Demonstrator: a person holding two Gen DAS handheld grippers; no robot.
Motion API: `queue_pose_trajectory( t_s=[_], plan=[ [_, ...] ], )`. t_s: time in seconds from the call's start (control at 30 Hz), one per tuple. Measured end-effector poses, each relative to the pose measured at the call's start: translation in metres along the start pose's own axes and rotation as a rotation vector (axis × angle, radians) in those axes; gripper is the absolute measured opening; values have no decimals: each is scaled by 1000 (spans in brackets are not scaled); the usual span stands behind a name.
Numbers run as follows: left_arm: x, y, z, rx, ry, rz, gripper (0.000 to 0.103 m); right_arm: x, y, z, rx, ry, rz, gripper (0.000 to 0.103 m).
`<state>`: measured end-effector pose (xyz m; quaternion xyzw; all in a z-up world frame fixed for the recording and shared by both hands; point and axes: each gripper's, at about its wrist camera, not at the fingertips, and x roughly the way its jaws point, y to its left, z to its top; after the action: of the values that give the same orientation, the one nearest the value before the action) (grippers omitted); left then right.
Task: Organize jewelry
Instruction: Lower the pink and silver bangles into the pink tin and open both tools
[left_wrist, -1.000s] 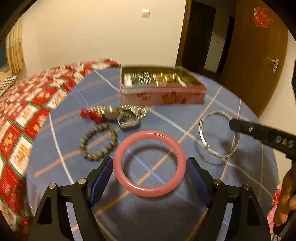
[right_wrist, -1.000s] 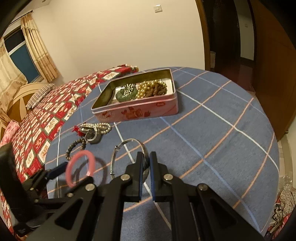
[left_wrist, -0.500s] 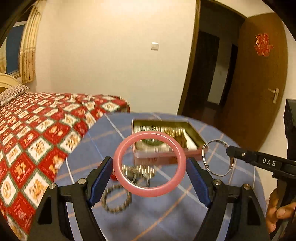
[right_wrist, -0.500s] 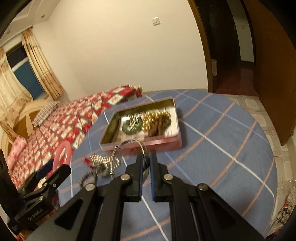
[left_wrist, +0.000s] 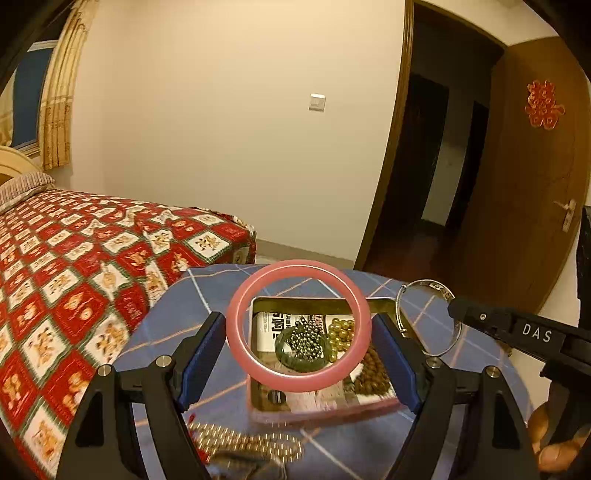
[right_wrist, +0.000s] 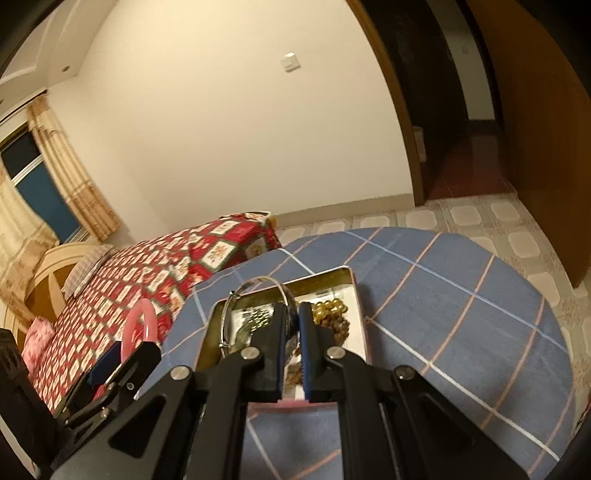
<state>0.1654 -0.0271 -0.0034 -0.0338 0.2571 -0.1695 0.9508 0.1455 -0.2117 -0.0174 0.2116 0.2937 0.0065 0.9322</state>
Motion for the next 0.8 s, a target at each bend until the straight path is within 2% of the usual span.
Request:
queue_pose_trajectory(
  t_s=[0.23,0.63,0.73,0.8],
  plan=[
    [53,-5,-9,-6,76,4,80,47,-26,-7,70,74,-44,10],
    [95,-11,-22,24,157,15,81,64,-39,-10,46,101,-75,10],
    [97,-11,-23,25,170,34,81,65,-35,-10,23,101,-88,12],
    [98,-12,-22,28,184,34,81,62,-36,-10,31,97,-76,20]
  ],
)
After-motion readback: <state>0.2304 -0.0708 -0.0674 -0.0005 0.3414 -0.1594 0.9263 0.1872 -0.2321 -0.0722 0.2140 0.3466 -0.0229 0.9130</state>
